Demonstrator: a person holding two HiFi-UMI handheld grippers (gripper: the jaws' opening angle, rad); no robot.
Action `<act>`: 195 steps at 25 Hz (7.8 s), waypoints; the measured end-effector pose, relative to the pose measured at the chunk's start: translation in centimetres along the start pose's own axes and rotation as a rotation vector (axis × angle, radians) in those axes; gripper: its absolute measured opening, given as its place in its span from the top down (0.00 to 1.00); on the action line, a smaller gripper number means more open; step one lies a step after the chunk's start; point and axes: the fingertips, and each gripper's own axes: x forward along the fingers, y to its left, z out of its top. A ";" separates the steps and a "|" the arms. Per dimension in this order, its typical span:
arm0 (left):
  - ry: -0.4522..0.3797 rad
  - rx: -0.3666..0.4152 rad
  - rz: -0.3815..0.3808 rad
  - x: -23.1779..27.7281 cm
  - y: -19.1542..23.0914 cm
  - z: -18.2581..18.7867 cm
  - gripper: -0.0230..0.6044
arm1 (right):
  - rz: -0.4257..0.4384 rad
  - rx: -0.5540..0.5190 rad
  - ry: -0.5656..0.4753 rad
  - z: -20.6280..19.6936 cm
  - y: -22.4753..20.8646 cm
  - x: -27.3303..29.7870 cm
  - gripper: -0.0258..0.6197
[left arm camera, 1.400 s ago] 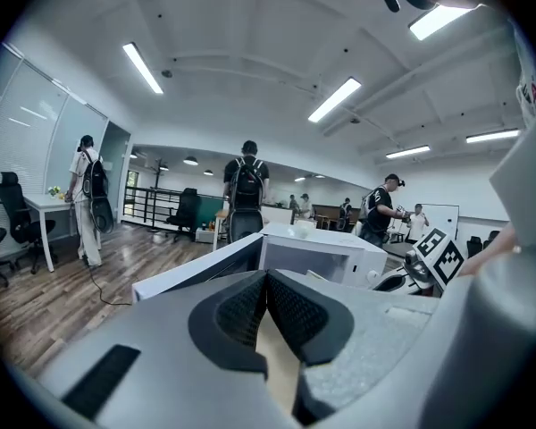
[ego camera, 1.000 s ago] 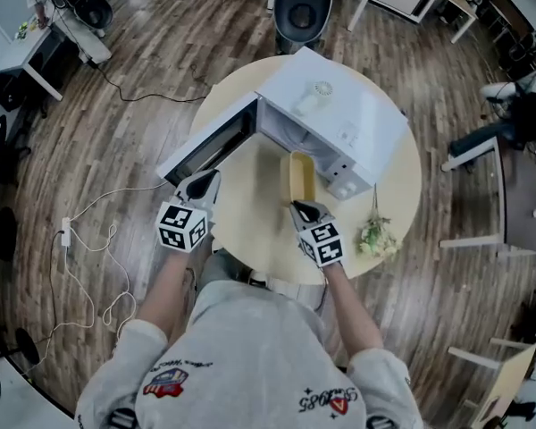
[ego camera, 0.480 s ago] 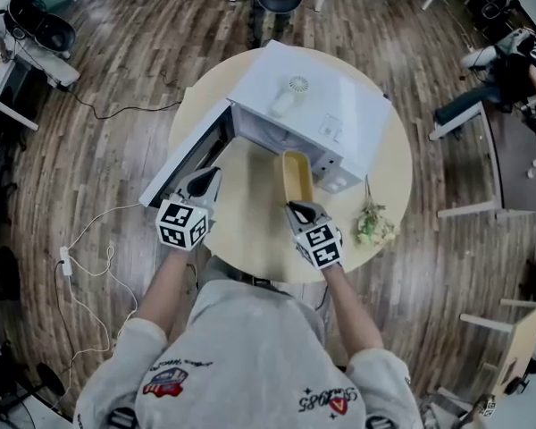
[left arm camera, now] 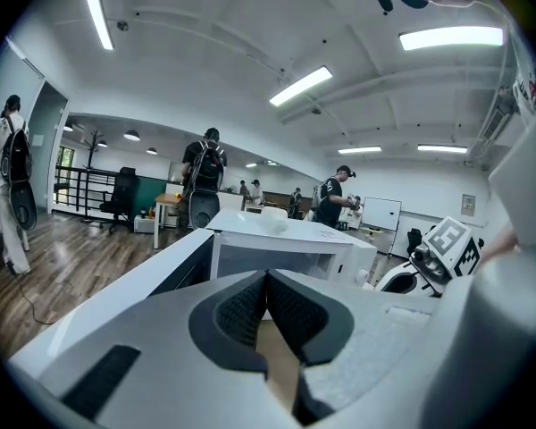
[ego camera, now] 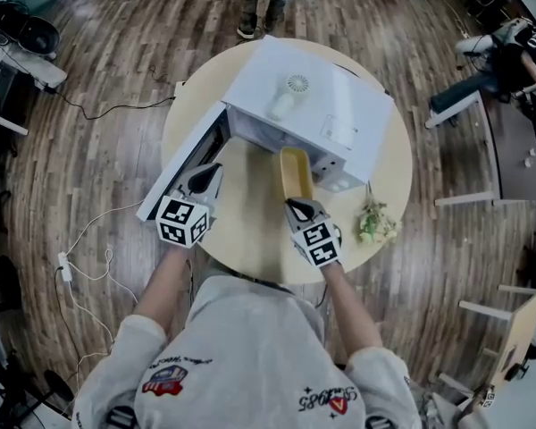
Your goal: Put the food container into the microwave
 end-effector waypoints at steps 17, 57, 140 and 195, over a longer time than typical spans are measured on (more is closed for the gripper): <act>0.018 0.035 -0.021 0.5 1.1 -0.3 0.96 | -0.065 -0.099 0.077 1.5 -1.7 3.9 0.93; 0.012 0.022 -0.027 -1.7 3.6 -0.9 0.96 | -0.156 -0.227 0.279 0.9 -4.5 12.5 0.93; 0.097 0.014 -0.103 -1.2 4.2 -3.0 0.96 | -0.358 -0.293 0.129 5.9 -8.9 17.2 0.87; -0.097 0.121 0.010 -5.9 -11.1 4.8 0.96 | -0.402 0.187 -0.451 5.4 -5.9 -19.9 0.95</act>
